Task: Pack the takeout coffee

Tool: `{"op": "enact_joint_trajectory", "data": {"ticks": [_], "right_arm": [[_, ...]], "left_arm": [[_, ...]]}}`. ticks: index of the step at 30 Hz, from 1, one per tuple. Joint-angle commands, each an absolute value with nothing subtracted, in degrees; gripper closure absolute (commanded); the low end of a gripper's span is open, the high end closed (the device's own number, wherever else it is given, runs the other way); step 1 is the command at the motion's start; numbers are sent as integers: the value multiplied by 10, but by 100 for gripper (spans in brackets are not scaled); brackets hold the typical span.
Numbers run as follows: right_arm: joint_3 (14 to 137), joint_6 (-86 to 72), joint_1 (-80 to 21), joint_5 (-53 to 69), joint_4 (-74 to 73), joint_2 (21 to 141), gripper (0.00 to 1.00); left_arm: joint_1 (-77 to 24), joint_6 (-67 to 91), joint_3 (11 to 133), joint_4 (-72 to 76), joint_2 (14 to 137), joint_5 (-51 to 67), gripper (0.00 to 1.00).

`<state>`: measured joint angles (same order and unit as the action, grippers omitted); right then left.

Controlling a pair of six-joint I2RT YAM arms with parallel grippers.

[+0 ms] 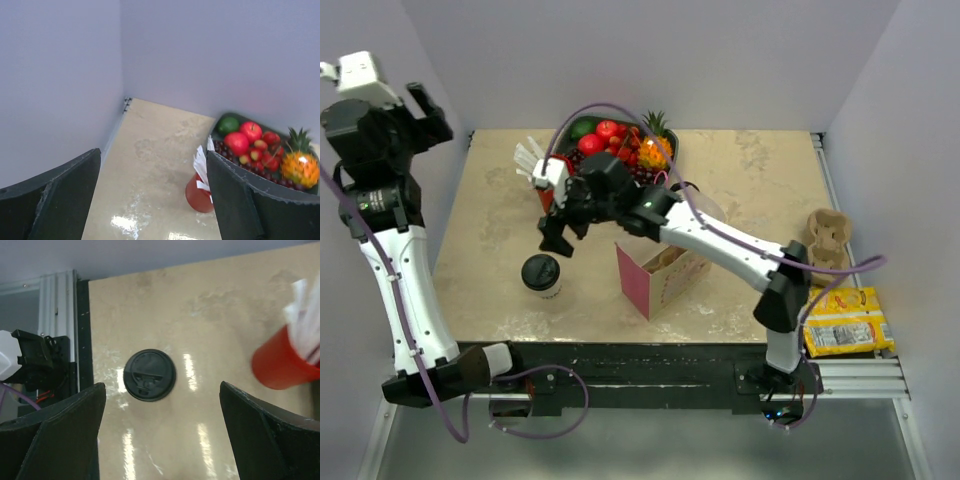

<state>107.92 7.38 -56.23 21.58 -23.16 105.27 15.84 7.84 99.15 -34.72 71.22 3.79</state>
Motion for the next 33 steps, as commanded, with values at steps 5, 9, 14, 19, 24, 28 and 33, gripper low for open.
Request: {"op": "enact_joint_trajectory", "data": {"ticks": [5, 9, 14, 19, 24, 28, 33], "right_arm": [[1179, -18, -635, 155, -205, 1183, 1], [1187, -16, -641, 108, -218, 1224, 1], [1199, -6, -646, 75, -225, 1252, 1], [1204, -9, -646, 61, -235, 1266, 1], [1196, -17, -646, 59, -244, 1263, 2], [1191, -13, -648, 51, -257, 1262, 2], [1184, -17, -649, 36, -260, 1264, 1]], "left_arm": [[257, 149, 1026, -272, 695, 89, 10], [257, 149, 1013, -258, 688, 104, 10], [257, 157, 1006, -252, 696, 115, 11], [257, 174, 1002, -244, 705, 139, 11], [257, 178, 991, -242, 710, 150, 11], [256, 178, 984, -240, 711, 158, 11], [257, 185, 977, -235, 715, 170, 12]]}}
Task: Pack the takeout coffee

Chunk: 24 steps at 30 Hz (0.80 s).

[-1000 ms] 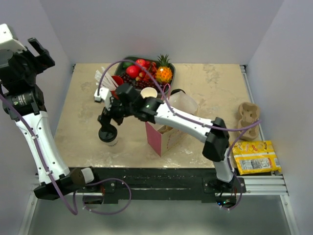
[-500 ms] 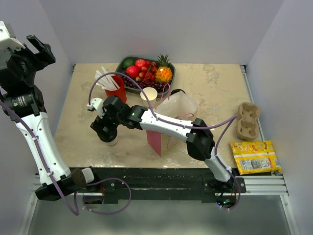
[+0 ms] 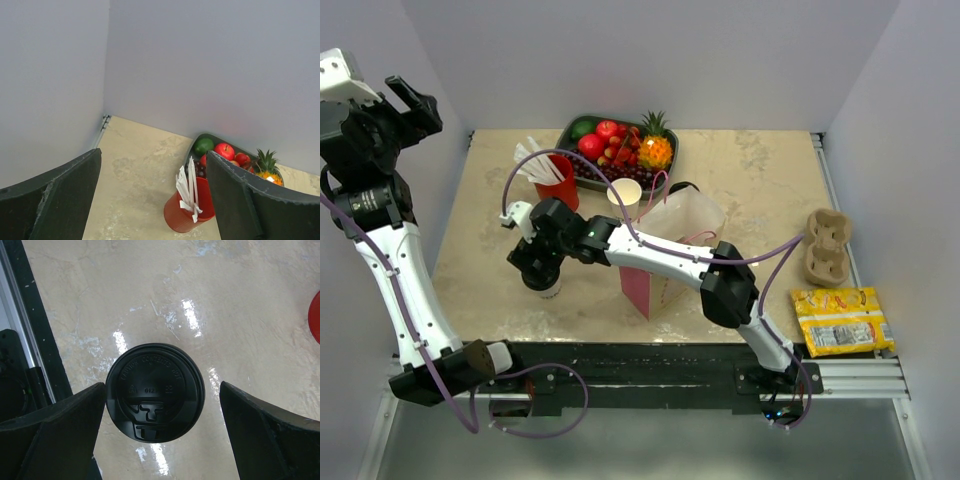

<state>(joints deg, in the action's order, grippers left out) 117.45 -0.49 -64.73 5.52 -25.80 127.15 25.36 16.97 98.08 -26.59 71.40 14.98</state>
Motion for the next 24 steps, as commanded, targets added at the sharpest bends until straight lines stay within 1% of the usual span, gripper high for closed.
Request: {"op": "enact_joint_trajectory", "data": {"ticks": [1, 11, 19, 24], "right_arm": [[1186, -17, -650, 35, -262, 1266, 2], [1187, -18, -655, 57, -264, 1277, 1], [1198, -28, -657, 29, -265, 1292, 1], [1201, -26, -660, 34, -267, 1298, 1]], "left_arm": [[258, 185, 976, -234, 715, 174, 12], [257, 189, 962, -231, 712, 185, 12], [257, 188, 956, -232, 708, 192, 12], [257, 187, 954, -233, 708, 198, 12]]}}
